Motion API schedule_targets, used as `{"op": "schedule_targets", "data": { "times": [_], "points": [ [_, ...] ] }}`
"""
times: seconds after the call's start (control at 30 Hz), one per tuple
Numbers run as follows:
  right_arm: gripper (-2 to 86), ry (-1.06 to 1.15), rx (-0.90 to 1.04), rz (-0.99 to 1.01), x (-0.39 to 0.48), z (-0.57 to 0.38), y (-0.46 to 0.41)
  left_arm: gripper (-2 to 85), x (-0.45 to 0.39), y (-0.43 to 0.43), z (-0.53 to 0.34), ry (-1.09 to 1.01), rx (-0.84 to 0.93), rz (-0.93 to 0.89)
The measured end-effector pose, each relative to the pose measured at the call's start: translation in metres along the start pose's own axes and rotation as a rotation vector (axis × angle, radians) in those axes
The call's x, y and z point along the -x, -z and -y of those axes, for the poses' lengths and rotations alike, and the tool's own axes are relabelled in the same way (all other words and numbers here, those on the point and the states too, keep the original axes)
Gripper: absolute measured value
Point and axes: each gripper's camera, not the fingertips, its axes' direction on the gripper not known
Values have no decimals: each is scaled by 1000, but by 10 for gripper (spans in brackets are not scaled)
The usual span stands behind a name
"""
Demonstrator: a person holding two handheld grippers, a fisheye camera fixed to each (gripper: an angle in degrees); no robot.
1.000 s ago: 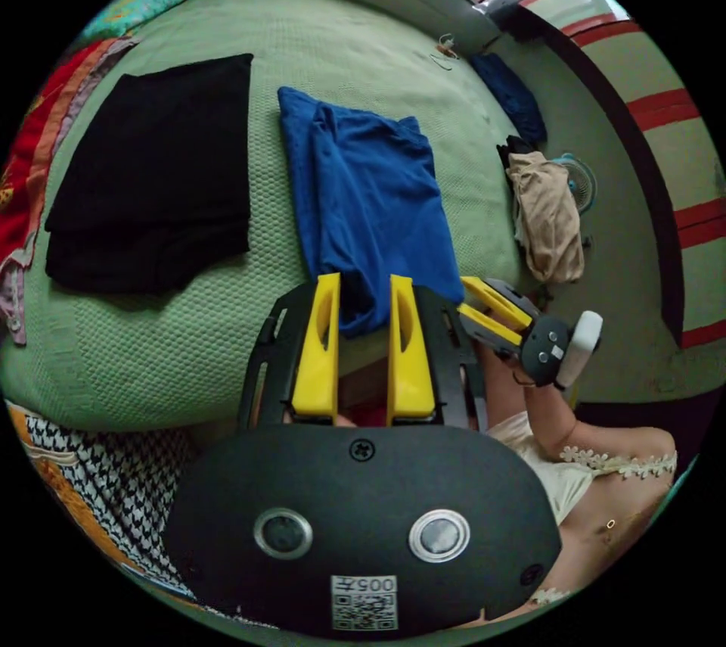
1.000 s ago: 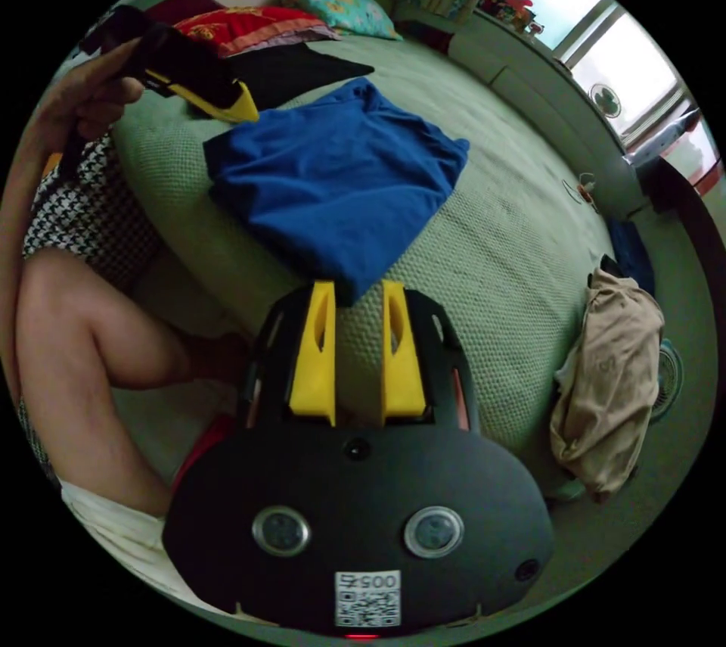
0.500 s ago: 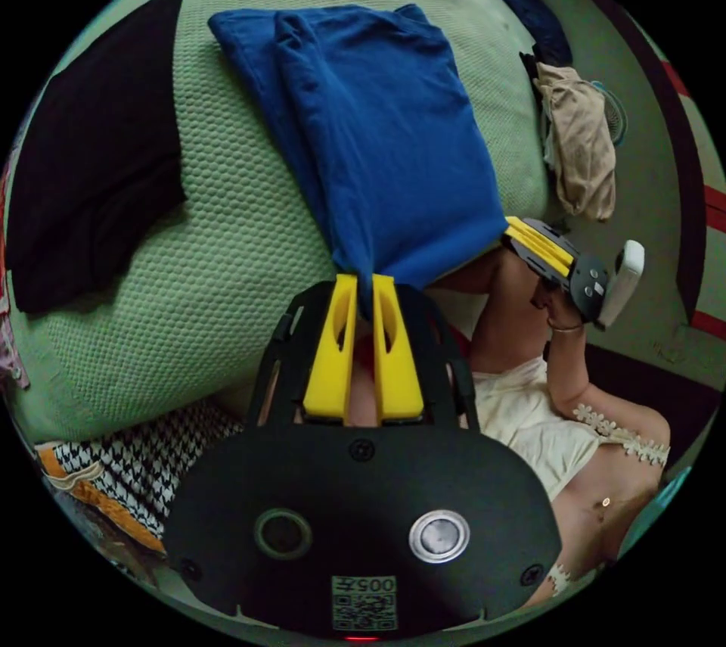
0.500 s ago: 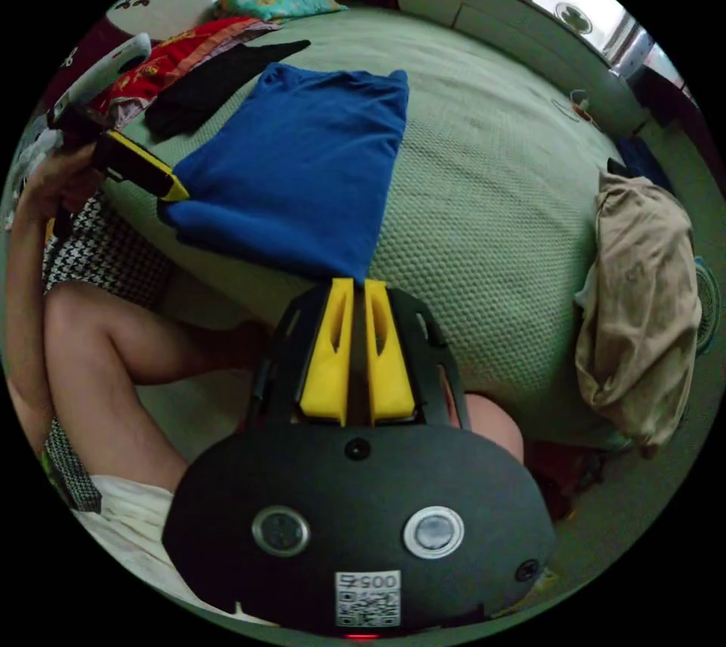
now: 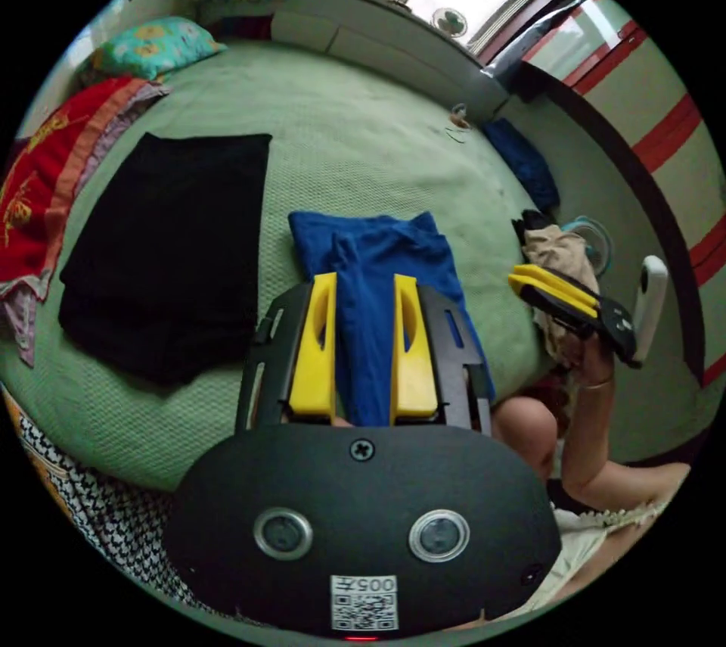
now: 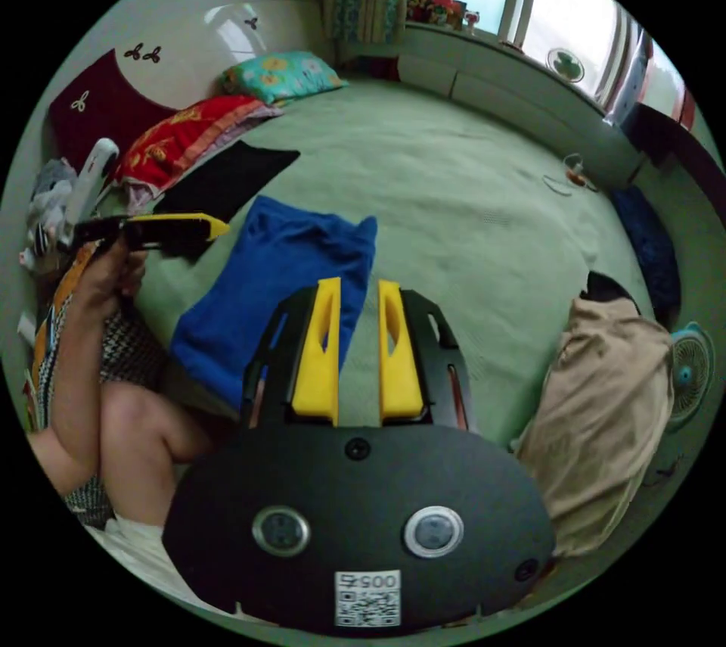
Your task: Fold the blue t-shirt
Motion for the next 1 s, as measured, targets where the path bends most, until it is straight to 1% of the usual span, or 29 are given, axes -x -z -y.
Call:
{"op": "schedule_targets", "data": {
  "times": [0.1, 0.13, 0.2, 0.27, 0.3, 0.37, 0.4, 0.47, 0.5, 0.57, 0.6, 0.63, 0.7, 0.77, 0.8, 0.83, 0.87, 0.9, 0.93, 1.0],
  "points": [
    [62, -17, 91, 49, -14, 34, -42, 122, 3, -17, 19, 51, 4, 75],
    [63, -23, 111, 60, -17, 39, -50, 123, 5, -26, 26, 67, 41, 119],
    [62, -57, 162, 96, -28, 51, -80, 117, 6, -43, 33, 53, 98, 120],
    [43, -57, 185, 146, -33, 52, -95, 93, 7, -59, 38, 65, 174, 141],
    [20, -49, 171, 174, -37, 52, -98, 85, 6, -59, 39, 59, 175, 151],
    [0, -75, 117, 212, -44, 54, -91, 57, 3, -50, 40, 71, 120, 153],
    [-4, -63, 49, 230, -46, 55, -82, 53, 1, -47, 40, 68, 89, 160],
    [-6, -50, -31, 222, -48, 55, -71, 46, -4, -37, 37, 53, 7, 192],
    [-5, -37, -53, 216, -48, 56, -67, 47, -5, -37, 36, 44, 0, 202],
    [3, -17, -60, 201, -48, 59, -71, 49, -2, -48, 34, 73, 30, 265],
    [11, -7, -26, 164, -47, 61, -82, 50, 1, -52, 33, 96, 44, 275],
    [15, -5, 6, 137, -46, 62, -88, 54, 7, -59, 33, 140, 53, 269],
    [40, -35, 109, 38, -50, 63, -104, 59, 13, -57, 32, 210, 16, 211],
    [42, -71, 90, 32, -58, 59, -95, 59, 12, -43, 27, 239, -63, 230],
    [21, -105, 50, 28, -64, 56, -84, 57, 11, -39, 26, 232, -75, 249],
    [17, -119, 26, 30, -66, 54, -77, 52, 10, -31, 23, 239, -92, 306],
    [8, -119, -9, 50, -68, 50, -66, 52, 10, -23, 18, 254, -119, 346],
    [7, -72, -22, 97, -66, 44, -56, 51, 11, -21, 16, 258, -133, 349],
    [7, -49, -24, 122, -64, 41, -52, 49, 12, -18, 13, 253, -142, 315],
    [10, 35, -27, 241, -51, 30, -43, 44, 12, -21, 12, 224, -132, 200]
  ]
}}
